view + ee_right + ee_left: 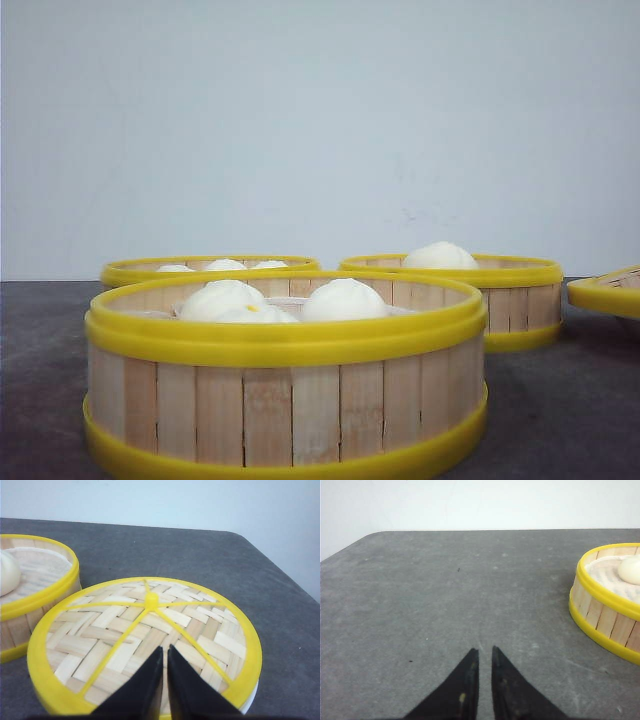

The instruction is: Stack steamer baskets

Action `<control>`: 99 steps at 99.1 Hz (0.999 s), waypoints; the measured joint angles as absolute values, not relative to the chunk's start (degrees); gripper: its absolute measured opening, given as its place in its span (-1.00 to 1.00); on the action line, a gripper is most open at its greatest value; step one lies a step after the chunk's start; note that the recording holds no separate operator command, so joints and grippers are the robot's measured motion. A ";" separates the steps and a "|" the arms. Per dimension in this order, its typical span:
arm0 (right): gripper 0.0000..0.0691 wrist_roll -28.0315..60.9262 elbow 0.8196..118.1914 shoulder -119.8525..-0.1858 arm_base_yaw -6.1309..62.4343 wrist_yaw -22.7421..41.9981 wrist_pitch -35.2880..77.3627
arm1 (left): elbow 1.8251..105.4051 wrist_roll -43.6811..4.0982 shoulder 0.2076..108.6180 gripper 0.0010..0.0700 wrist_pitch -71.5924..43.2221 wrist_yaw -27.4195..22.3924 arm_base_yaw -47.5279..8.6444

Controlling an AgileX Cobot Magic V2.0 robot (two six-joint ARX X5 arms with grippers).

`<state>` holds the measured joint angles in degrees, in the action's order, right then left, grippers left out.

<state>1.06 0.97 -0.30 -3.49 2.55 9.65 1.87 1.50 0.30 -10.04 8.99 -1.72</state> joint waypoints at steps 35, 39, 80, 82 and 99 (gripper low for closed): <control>-0.97 1.06 0.97 -0.30 -3.49 2.57 9.65 | 1.87 1.50 0.30 -0.97 -10.04 8.99 -1.72; -0.97 1.06 0.97 -0.30 -3.49 2.57 9.65 | 1.87 1.50 0.30 -0.97 -10.04 8.97 -1.72; -0.97 -0.91 0.97 -0.30 -3.49 0.01 9.65 | 1.87 1.48 0.30 -0.97 -10.04 8.97 -1.72; -0.97 -1.45 0.97 -0.30 -3.49 -0.49 9.63 | 1.87 1.43 0.30 -0.97 -10.04 8.99 -1.72; -0.97 -8.93 0.97 -0.30 -3.49 -5.28 9.65 | 1.87 -3.79 0.30 -0.97 -10.04 8.99 -1.72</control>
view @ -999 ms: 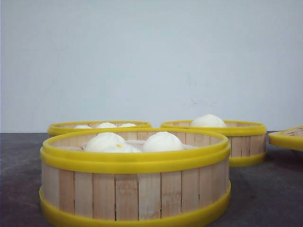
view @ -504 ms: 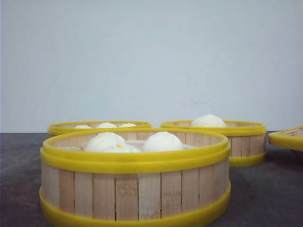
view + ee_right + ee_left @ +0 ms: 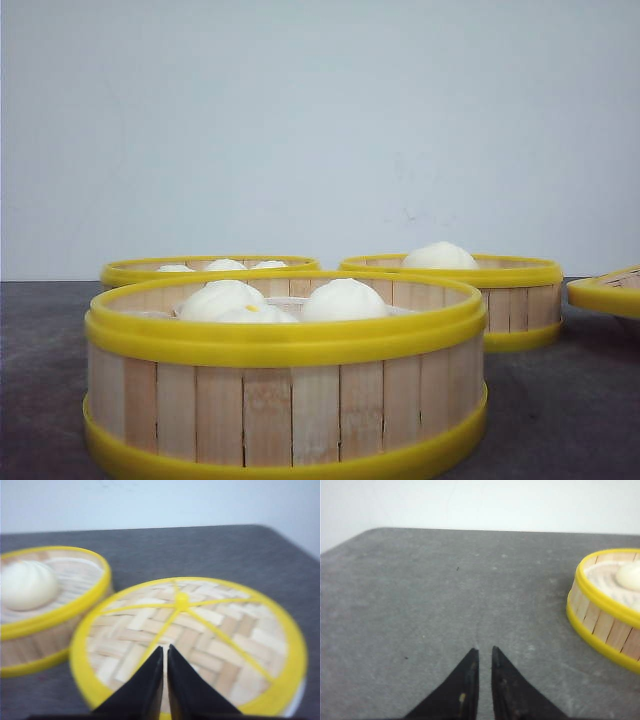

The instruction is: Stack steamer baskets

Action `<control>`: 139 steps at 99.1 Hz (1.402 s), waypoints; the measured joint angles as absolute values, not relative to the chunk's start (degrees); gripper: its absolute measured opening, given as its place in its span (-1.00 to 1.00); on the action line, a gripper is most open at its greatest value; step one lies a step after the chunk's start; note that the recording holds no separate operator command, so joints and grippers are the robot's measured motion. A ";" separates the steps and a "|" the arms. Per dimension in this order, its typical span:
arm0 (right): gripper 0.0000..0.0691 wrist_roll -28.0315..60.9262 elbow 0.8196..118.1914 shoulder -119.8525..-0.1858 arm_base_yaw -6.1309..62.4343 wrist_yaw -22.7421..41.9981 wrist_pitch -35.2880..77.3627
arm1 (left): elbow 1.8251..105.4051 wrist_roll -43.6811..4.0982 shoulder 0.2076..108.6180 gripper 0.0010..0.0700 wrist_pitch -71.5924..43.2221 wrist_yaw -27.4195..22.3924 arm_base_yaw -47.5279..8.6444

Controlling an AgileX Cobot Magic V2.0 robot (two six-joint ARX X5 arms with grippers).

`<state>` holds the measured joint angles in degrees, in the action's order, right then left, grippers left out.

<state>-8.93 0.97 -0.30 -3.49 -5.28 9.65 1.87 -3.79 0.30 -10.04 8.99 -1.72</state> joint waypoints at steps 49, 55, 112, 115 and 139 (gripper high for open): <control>-0.97 -29.39 0.97 -0.30 -3.49 -4.67 9.58 | 1.87 -22.61 0.30 -0.98 -8.95 8.36 -1.72; -0.97 -31.53 1.30 -0.30 -3.49 -4.27 9.67 | 2.07 -23.77 0.30 -0.98 -8.29 7.25 -1.72; -0.98 -22.63 38.17 -25.30 -3.49 -6.02 17.56 | 32.80 -24.38 20.75 -0.98 -11.44 1.17 -1.74; -0.98 -20.14 40.88 -27.07 -3.44 -6.02 19.18 | 34.70 -23.46 22.28 -0.98 -12.53 1.17 -1.72; -0.67 -13.23 44.99 -30.00 -2.17 -6.02 21.65 | 39.00 -18.50 29.78 -0.27 -15.66 0.03 -1.96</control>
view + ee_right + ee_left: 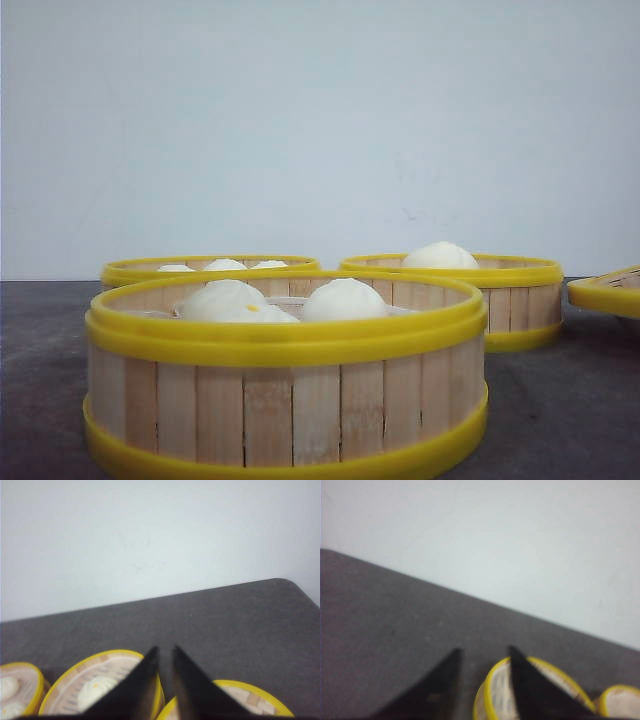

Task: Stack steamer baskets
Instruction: 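Move the left gripper down to the rim of a bun-filled steamer basket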

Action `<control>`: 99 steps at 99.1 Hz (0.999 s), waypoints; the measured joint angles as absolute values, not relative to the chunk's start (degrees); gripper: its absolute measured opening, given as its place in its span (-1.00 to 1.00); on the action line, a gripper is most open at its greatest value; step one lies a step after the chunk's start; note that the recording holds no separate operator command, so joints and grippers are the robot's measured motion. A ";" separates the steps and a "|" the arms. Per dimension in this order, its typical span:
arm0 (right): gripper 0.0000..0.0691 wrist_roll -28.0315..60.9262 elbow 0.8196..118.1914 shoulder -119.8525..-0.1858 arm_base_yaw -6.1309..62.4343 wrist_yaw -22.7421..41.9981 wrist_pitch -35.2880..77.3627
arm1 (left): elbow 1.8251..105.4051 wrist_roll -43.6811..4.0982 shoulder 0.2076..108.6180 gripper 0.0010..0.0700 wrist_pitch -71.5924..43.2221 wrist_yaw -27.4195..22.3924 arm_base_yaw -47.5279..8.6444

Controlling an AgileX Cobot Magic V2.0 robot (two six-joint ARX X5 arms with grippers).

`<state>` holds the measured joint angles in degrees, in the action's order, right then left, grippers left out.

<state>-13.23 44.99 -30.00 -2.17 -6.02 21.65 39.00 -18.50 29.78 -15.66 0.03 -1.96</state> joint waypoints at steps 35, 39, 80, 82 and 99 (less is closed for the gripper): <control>0.38 -13.17 44.99 -30.61 -1.74 -6.70 21.61 | 40.34 -17.37 40.82 0.01 -14.41 -3.38 -5.61; 0.38 -13.17 44.99 -31.03 -1.74 -7.49 21.61 | 41.41 -17.34 43.35 0.01 -14.46 -3.38 -6.13; 0.38 -13.15 44.99 -38.24 1.30 -10.50 21.63 | 62.81 -11.60 73.10 0.00 -22.96 -3.40 -10.02; 0.38 -13.15 44.99 -38.54 1.52 -10.52 21.63 | 63.72 -11.53 74.63 0.00 -23.59 -3.38 -10.09; 0.38 -13.10 44.99 -40.01 2.33 -10.52 21.63 | 69.65 -9.98 85.97 -0.01 -27.00 -3.38 -10.44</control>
<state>-13.10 44.99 -40.01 2.33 -10.52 21.63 69.65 -9.98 85.97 -27.00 -3.38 -10.44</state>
